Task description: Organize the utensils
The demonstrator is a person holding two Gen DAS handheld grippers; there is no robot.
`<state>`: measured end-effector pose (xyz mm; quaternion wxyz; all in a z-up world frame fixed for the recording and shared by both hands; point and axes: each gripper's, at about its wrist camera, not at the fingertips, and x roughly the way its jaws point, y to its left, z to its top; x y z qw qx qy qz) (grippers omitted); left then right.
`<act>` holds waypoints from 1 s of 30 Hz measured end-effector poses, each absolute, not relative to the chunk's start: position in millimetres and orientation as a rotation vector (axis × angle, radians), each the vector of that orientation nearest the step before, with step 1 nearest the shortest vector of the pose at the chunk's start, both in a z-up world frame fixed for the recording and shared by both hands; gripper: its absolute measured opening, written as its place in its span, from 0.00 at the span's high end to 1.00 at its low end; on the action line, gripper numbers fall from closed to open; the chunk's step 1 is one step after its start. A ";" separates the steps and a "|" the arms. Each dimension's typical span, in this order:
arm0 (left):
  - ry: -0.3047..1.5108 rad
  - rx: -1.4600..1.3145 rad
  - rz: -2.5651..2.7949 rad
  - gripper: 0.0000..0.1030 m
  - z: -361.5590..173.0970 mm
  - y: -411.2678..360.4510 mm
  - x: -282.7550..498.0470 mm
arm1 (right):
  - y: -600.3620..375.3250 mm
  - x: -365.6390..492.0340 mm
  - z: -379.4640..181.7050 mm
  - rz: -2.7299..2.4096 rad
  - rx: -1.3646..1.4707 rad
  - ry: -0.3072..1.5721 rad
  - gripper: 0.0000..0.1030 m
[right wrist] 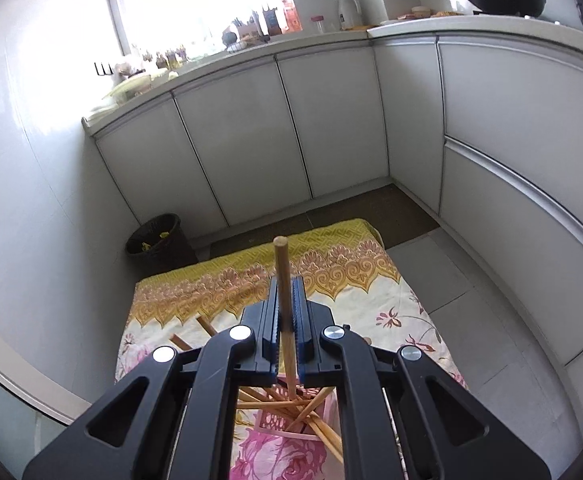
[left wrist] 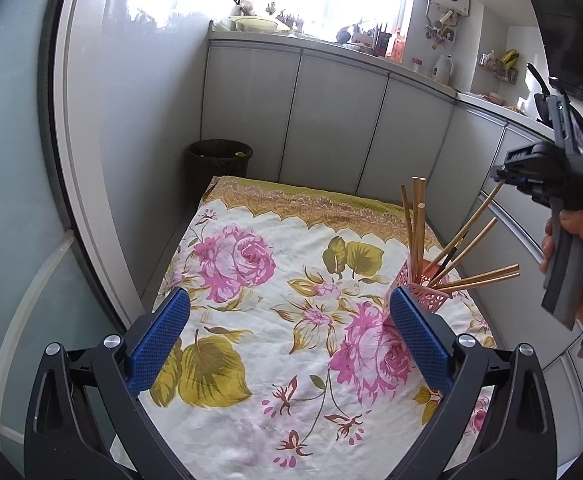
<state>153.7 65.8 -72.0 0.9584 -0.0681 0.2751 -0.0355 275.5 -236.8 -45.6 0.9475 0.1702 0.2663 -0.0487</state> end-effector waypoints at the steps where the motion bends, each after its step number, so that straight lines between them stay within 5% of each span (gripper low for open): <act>1: 0.561 -0.139 -0.073 0.07 -72.0 65.2 154.0 | -238.0 280.6 -55.3 -0.099 0.350 0.561 0.92; 3: 0.566 -0.135 -0.072 0.07 -69.4 62.2 153.4 | -238.7 282.5 -70.8 -0.109 0.354 0.594 0.69; 4: 0.560 -0.131 -0.070 0.07 -66.5 60.3 151.6 | -237.6 278.7 -74.4 -0.115 0.359 0.594 0.50; 7: 0.512 -0.108 -0.038 0.07 -54.0 52.8 142.0 | -229.3 253.5 -69.7 -0.142 0.325 0.560 0.38; 10: 0.444 -0.085 0.010 0.07 -35.0 45.7 128.4 | -219.6 213.6 -56.1 -0.176 0.265 0.510 0.16; 14: 0.366 -0.082 0.050 0.07 -6.8 38.6 106.5 | -213.8 153.7 -41.1 -0.204 0.222 0.448 0.07; 30: 0.326 0.025 -0.010 0.07 37.2 -33.5 21.3 | -248.6 -10.4 -31.6 -0.315 0.290 0.408 0.06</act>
